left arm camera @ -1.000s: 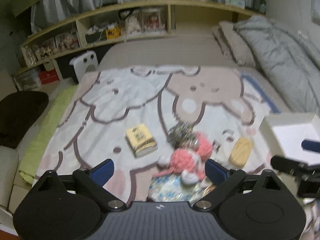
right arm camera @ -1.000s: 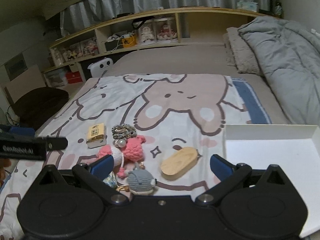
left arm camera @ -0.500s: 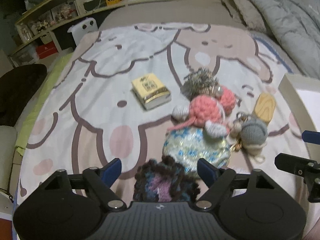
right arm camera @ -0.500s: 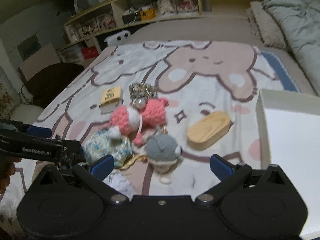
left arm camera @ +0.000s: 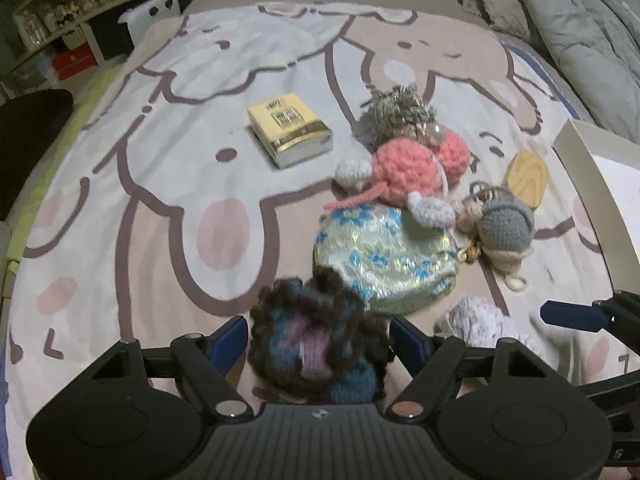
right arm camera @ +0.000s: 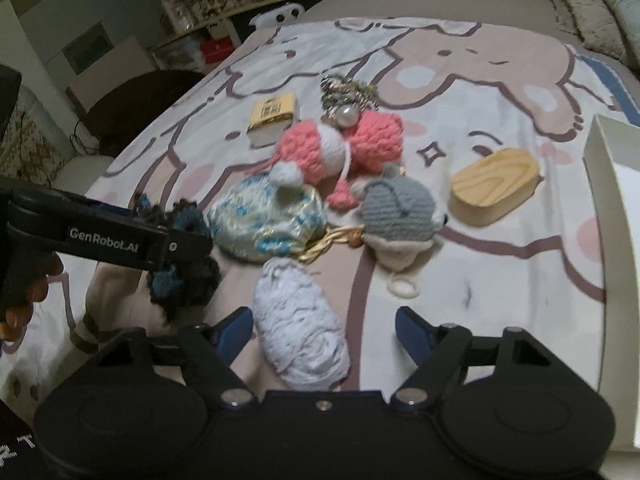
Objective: Organize objects
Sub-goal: 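Grasp the dark crochet pouch with left tool while right tool grasps white lace ball, then carry both items into the white tray and open both tools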
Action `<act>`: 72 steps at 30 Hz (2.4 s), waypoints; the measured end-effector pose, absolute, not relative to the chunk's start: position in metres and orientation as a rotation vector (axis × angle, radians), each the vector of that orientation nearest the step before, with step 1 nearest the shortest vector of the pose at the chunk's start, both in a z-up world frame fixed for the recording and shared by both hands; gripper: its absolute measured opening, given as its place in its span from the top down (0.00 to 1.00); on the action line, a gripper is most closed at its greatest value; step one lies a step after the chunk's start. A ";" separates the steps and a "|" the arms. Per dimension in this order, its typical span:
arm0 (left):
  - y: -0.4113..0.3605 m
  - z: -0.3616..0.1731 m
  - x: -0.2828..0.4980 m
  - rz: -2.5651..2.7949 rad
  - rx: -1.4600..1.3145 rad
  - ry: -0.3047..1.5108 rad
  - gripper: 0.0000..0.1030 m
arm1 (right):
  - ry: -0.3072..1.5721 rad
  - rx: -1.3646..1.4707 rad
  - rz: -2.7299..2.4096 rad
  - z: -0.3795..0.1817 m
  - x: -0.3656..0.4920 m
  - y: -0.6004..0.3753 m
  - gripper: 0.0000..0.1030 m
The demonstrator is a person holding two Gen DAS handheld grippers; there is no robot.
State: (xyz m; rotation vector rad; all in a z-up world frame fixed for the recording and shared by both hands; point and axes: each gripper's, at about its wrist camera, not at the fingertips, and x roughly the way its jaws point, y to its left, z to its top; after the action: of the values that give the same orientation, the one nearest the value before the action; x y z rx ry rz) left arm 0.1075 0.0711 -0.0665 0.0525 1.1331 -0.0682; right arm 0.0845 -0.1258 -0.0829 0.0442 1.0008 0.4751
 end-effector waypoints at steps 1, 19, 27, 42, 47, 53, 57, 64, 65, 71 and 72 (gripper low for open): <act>0.071 -0.069 0.107 -0.071 0.049 1.143 0.25 | 1.005 0.041 0.479 -0.084 0.084 -0.124 0.26; 0.073 -0.082 0.107 -0.097 0.020 1.202 0.47 | 1.016 0.008 0.522 -0.086 0.079 -0.118 0.59; 0.072 -0.073 0.104 -0.078 0.005 1.170 0.53 | 0.969 0.041 0.520 -0.071 0.078 -0.125 0.66; 0.058 -0.015 0.096 -0.018 -0.033 0.997 0.54 | 0.848 0.084 0.404 -0.013 0.077 -0.155 0.66; 0.045 0.006 0.093 -0.035 -0.029 0.949 0.54 | 0.828 0.094 0.366 -0.001 0.081 -0.167 0.66; 0.021 0.021 0.094 -0.056 -0.020 0.905 0.54 | 0.807 0.103 0.323 0.014 0.086 -0.189 0.66; 0.002 0.026 0.100 -0.075 -0.029 0.884 0.54 | 0.791 0.107 0.282 0.023 0.090 -0.212 0.66; -0.048 0.021 0.116 -0.142 -0.026 0.883 0.54 | 0.783 0.112 0.194 0.026 0.099 -0.263 0.66; -0.056 0.020 0.118 -0.151 -0.025 0.881 0.54 | 0.782 0.113 0.181 0.026 0.099 -0.270 0.66; -0.103 0.017 0.133 -0.206 -0.012 0.874 0.54 | 0.776 0.132 0.110 0.025 0.107 -0.317 0.65; -0.110 0.018 0.134 -0.215 -0.010 0.870 0.54 | 0.775 0.132 0.098 0.024 0.109 -0.324 0.65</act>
State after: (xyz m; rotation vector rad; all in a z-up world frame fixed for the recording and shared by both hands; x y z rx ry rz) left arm 0.1344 -0.1102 0.0178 -0.0098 0.8700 -0.2148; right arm 0.1086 -0.3237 0.0239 0.1323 0.7747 0.0975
